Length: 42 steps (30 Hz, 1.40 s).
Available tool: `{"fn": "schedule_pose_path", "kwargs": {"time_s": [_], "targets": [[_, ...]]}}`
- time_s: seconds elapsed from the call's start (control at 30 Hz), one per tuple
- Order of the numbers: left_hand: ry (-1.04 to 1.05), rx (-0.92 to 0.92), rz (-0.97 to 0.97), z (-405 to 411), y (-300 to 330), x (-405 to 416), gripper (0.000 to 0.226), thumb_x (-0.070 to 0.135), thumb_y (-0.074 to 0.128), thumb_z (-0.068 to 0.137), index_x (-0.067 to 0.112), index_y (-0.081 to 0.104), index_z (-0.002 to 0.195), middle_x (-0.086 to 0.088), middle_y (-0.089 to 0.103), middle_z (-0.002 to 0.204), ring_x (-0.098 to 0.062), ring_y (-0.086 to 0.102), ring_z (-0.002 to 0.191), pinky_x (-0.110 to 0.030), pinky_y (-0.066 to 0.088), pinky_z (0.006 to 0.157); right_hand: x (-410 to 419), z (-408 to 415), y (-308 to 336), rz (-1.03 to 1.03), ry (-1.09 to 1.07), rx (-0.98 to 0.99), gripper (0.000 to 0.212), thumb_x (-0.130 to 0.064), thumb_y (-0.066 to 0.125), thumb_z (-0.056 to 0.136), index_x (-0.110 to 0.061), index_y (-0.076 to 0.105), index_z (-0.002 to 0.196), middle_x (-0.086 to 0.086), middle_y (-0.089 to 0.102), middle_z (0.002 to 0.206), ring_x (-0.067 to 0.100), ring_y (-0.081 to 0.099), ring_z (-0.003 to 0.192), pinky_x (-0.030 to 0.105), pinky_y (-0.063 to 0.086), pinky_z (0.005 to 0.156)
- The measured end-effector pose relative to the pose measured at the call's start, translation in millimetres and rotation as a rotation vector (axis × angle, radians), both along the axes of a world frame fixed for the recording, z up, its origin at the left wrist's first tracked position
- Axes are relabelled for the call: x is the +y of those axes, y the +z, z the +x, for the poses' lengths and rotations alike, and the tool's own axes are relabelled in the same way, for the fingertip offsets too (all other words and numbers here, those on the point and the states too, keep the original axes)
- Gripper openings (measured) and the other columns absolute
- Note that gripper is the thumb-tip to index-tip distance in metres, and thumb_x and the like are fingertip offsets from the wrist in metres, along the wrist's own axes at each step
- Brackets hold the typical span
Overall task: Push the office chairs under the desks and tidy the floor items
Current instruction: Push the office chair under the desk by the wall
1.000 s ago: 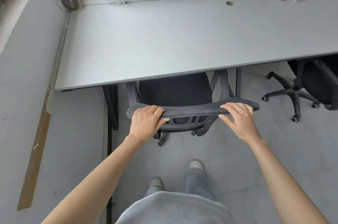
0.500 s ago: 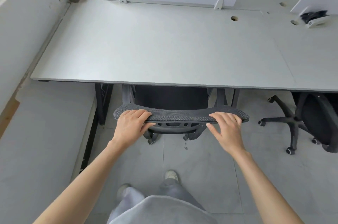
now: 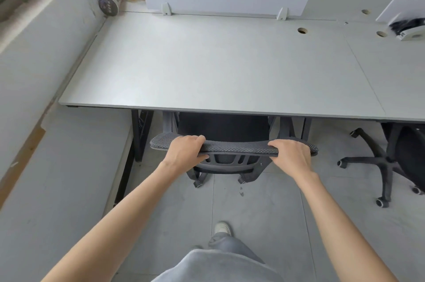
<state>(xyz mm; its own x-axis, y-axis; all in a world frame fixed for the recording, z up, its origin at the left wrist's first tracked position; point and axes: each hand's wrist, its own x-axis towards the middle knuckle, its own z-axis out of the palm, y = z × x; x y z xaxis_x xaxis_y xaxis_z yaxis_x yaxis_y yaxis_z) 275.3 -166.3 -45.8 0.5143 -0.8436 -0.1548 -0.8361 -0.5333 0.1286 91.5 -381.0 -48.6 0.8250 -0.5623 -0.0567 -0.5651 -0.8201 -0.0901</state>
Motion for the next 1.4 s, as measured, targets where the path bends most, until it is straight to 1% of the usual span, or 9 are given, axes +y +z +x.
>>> {"fn": "schedule_pose_path", "kwargs": {"time_s": [0.23,0.43,0.5,0.6,0.7,0.93,1.1,1.23,1.4], "targets": [[0.044,-0.046,0.033,32.4,-8.0,18.8,0.028,0.034,0.056,0.085,0.031,0.056,0.113,0.005,0.070,0.099,-0.022,0.064,0.091,-0.032,0.050,0.071,40.9,10.9,-1.9,-0.020,-0.059,0.074,0.018,-0.031,0.057,0.084,-0.024,0.065,0.098,0.003,0.070,0.093,0.028,0.063,0.089,0.029,0.037,0.061],[0.058,-0.060,0.084,57.5,-2.4,36.9,0.030,0.027,0.055,0.082,0.032,0.060,0.112,0.004,0.071,0.099,-0.022,0.064,0.092,-0.030,0.047,0.073,83.7,24.0,-5.9,0.014,-0.094,0.033,0.021,-0.029,0.061,0.084,-0.018,0.064,0.102,0.002,0.070,0.096,0.025,0.064,0.091,0.028,0.036,0.064],[0.068,-0.063,0.086,56.8,-5.4,43.5,0.031,0.026,0.055,0.080,0.031,0.062,0.111,0.004,0.072,0.097,-0.022,0.064,0.092,-0.029,0.048,0.073,89.2,20.4,-6.3,0.017,-0.090,-0.014,0.022,-0.028,0.071,0.075,-0.018,0.068,0.093,0.000,0.071,0.085,0.024,0.067,0.080,0.027,0.039,0.060],[0.081,-0.078,0.058,50.5,-13.5,48.5,0.031,0.027,0.056,0.079,0.030,0.062,0.109,0.004,0.072,0.096,-0.022,0.064,0.093,-0.029,0.046,0.071,85.9,15.8,-12.6,-0.022,-0.035,-0.055,0.030,-0.024,0.088,0.043,-0.017,0.070,0.067,-0.003,0.067,0.059,0.021,0.064,0.053,0.022,0.043,0.045],[0.104,-0.074,0.016,49.4,-13.1,42.2,0.029,0.026,0.057,0.079,0.029,0.063,0.107,0.005,0.072,0.098,-0.022,0.065,0.093,-0.028,0.044,0.069,69.2,20.9,-14.8,-0.050,-0.022,-0.115,0.032,-0.019,0.087,0.033,-0.017,0.068,0.059,-0.004,0.065,0.054,0.021,0.062,0.047,0.019,0.042,0.042],[0.106,-0.035,0.014,18.0,-18.6,-7.7,0.021,0.024,0.056,0.079,0.021,0.061,0.100,0.001,0.069,0.092,-0.027,0.063,0.086,-0.031,0.040,0.063,2.1,8.3,-17.0,-0.110,0.000,-0.204,0.041,-0.004,0.081,0.033,-0.013,0.074,0.073,0.001,0.073,0.067,0.023,0.068,0.058,0.023,0.046,0.046],[0.075,-0.047,-0.001,24.1,-16.4,-52.1,0.020,0.025,0.052,0.083,0.020,0.060,0.100,-0.001,0.069,0.090,-0.027,0.062,0.082,-0.031,0.040,0.061,-39.8,22.2,-12.8,-0.054,-0.104,-0.130,0.029,-0.007,0.070,0.059,-0.013,0.074,0.088,0.005,0.074,0.082,0.028,0.068,0.076,0.024,0.034,0.057],[0.061,-0.052,0.001,49.6,-15.5,-63.5,0.023,0.025,0.053,0.085,0.023,0.061,0.106,-0.002,0.070,0.094,-0.027,0.062,0.089,-0.031,0.042,0.067,-37.5,36.6,-12.6,-0.056,-0.151,-0.093,0.020,-0.013,0.064,0.068,-0.013,0.072,0.087,0.004,0.072,0.080,0.028,0.064,0.075,0.024,0.028,0.055],[0.040,-0.066,0.032,60.3,-14.0,-55.6,0.018,0.026,0.051,0.085,0.021,0.066,0.093,-0.005,0.071,0.089,-0.030,0.062,0.087,-0.031,0.044,0.069,-24.7,42.6,-17.0,-0.061,-0.171,-0.087,0.018,-0.012,0.062,0.067,-0.014,0.071,0.083,0.003,0.070,0.076,0.026,0.063,0.071,0.024,0.028,0.054]]}}
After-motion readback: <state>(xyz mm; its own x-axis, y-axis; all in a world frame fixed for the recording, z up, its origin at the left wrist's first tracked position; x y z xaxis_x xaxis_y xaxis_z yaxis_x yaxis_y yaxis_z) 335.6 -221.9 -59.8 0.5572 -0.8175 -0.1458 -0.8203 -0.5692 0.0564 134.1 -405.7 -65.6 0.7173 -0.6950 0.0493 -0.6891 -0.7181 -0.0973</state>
